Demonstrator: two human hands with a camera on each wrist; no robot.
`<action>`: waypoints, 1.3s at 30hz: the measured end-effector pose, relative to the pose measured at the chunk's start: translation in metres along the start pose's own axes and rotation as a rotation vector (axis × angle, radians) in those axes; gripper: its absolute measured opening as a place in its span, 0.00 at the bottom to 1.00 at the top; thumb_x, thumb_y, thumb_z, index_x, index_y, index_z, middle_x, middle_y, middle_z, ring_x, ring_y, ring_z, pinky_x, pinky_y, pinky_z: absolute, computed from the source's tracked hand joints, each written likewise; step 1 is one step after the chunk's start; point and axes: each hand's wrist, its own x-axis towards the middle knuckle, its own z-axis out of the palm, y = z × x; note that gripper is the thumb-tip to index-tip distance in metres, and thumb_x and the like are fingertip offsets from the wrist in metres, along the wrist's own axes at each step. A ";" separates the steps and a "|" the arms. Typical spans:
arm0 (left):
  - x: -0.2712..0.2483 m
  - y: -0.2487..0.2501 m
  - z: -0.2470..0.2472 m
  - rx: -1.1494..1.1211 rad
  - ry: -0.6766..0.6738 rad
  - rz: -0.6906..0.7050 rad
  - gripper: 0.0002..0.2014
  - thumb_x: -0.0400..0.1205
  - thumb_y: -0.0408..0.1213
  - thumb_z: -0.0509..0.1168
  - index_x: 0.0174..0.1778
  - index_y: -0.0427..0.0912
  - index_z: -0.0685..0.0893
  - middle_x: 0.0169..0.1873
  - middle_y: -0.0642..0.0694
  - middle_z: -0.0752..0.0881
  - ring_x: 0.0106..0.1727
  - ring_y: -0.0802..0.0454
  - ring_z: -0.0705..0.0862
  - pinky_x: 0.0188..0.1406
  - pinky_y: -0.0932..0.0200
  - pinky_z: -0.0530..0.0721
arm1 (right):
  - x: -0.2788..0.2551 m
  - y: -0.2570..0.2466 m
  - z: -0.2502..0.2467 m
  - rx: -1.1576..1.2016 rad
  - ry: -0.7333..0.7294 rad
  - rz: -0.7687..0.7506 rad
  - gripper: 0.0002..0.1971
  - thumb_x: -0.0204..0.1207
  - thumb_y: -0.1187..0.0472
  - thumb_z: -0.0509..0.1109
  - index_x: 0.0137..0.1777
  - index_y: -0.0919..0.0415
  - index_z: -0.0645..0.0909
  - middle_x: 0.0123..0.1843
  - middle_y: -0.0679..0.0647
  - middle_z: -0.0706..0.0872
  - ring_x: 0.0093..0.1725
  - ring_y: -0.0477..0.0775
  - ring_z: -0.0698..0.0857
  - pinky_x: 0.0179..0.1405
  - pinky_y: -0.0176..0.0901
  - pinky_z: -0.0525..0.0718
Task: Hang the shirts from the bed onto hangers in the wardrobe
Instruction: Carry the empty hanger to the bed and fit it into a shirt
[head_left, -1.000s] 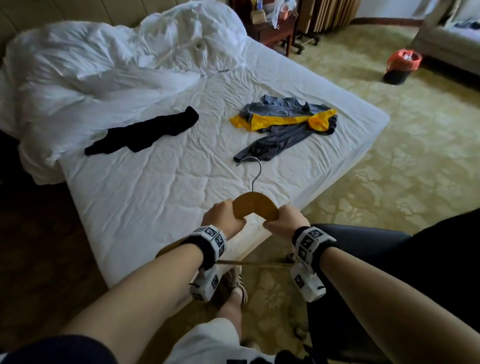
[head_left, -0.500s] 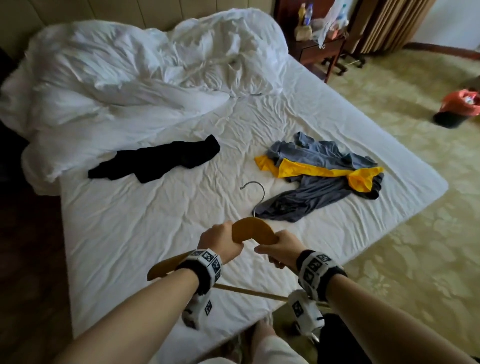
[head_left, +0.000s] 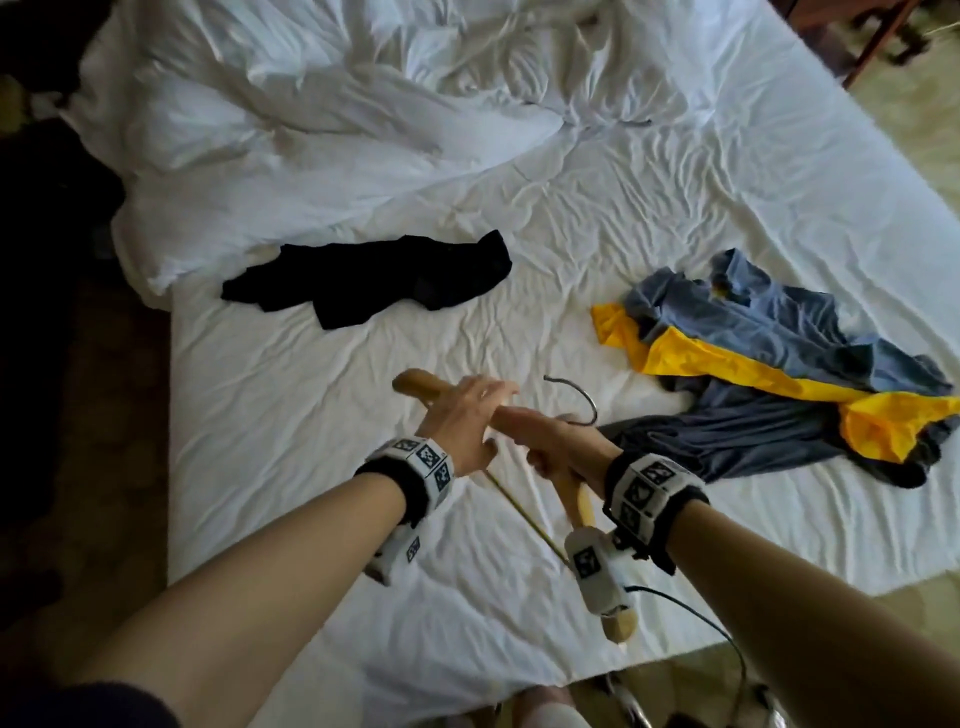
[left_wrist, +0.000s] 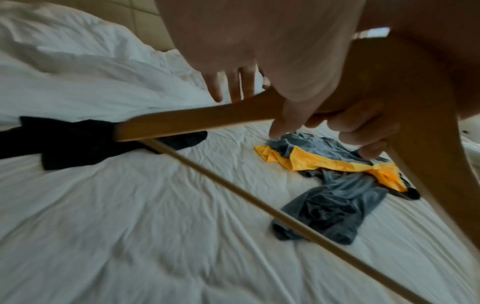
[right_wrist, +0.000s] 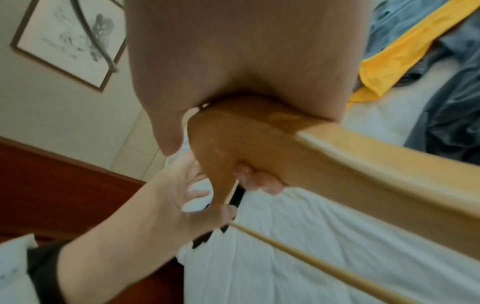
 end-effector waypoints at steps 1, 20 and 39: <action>0.012 -0.010 0.000 -0.018 0.028 -0.049 0.34 0.73 0.35 0.74 0.76 0.49 0.70 0.71 0.49 0.74 0.72 0.47 0.73 0.71 0.53 0.73 | 0.012 -0.003 -0.005 0.005 0.021 -0.025 0.21 0.70 0.37 0.77 0.51 0.54 0.89 0.38 0.54 0.78 0.31 0.49 0.73 0.31 0.43 0.72; 0.280 -0.242 0.107 0.063 0.150 -0.327 0.37 0.79 0.37 0.71 0.83 0.42 0.63 0.84 0.38 0.57 0.84 0.39 0.58 0.80 0.46 0.66 | 0.259 0.069 -0.043 -0.324 0.594 -0.186 0.27 0.72 0.30 0.66 0.37 0.57 0.82 0.24 0.51 0.80 0.25 0.58 0.82 0.24 0.49 0.79; 0.276 -0.270 0.167 0.173 0.307 -0.287 0.20 0.89 0.41 0.48 0.49 0.32 0.81 0.49 0.30 0.85 0.59 0.33 0.78 0.62 0.38 0.68 | 0.260 0.059 -0.051 -0.309 0.688 -0.166 0.27 0.75 0.37 0.70 0.33 0.64 0.84 0.31 0.69 0.85 0.27 0.61 0.82 0.30 0.61 0.84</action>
